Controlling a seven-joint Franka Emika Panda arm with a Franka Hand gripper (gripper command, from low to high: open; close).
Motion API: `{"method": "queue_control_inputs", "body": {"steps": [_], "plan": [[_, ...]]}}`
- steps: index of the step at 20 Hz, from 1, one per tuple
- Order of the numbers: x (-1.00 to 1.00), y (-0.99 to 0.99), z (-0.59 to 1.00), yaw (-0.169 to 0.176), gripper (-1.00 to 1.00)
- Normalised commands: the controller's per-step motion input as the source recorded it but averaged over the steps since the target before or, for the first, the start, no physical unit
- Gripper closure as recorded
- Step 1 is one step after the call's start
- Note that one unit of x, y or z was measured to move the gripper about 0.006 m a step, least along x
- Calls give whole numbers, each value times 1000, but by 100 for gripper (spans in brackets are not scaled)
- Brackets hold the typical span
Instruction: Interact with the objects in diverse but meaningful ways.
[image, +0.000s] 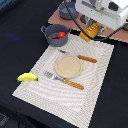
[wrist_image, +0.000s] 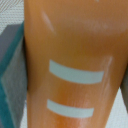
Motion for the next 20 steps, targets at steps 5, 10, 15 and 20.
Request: {"method": "queue_control_inputs", "body": {"steps": [5, 10, 15, 20], "plan": [[-393, -2, -391, 43, 100], [-211, 94, 444, 66, -100], [-63, 186, 1000, 105, -100], [-32, -15, 1000, 90, -100]]}}
